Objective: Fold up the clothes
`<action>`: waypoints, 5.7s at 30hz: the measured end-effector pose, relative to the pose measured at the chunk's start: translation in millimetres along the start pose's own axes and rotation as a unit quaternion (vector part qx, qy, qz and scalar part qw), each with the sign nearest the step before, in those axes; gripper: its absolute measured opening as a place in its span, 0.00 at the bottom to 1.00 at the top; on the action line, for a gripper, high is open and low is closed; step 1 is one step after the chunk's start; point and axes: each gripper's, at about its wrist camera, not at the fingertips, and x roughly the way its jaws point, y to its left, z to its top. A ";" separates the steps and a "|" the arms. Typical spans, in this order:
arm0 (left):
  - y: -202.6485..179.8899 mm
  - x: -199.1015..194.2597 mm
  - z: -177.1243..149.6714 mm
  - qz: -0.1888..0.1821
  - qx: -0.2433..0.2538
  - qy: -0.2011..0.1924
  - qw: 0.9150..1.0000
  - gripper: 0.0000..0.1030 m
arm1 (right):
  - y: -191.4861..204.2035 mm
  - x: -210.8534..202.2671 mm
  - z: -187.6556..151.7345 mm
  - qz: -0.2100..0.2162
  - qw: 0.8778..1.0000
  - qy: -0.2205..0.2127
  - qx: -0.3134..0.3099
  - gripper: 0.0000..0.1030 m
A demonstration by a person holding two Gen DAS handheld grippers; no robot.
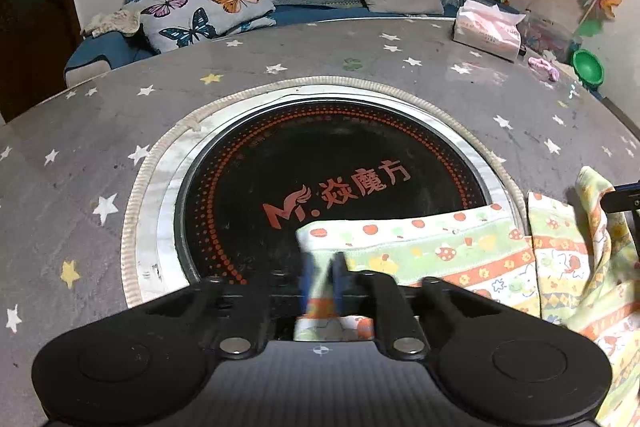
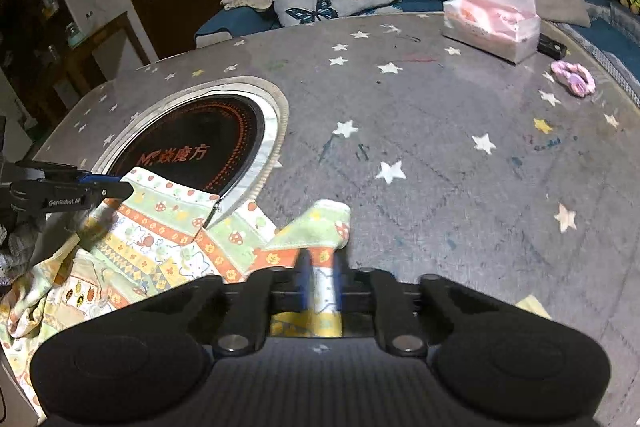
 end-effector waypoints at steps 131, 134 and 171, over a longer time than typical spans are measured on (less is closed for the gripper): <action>-54.5 -58.8 -49.3 0.152 -0.021 -0.102 0.983 1.00 | -89.6 2.6 -2.3 -0.300 0.949 -0.090 -0.016 0.81; -59.6 -54.3 -51.0 0.143 -0.014 -0.095 0.985 1.00 | -89.6 9.1 4.6 -0.314 0.945 -0.090 -0.022 0.82; -70.2 -30.9 -68.1 0.094 -0.011 -0.079 0.992 1.00 | -27.8 74.9 46.6 -0.260 0.963 -0.034 -0.064 0.92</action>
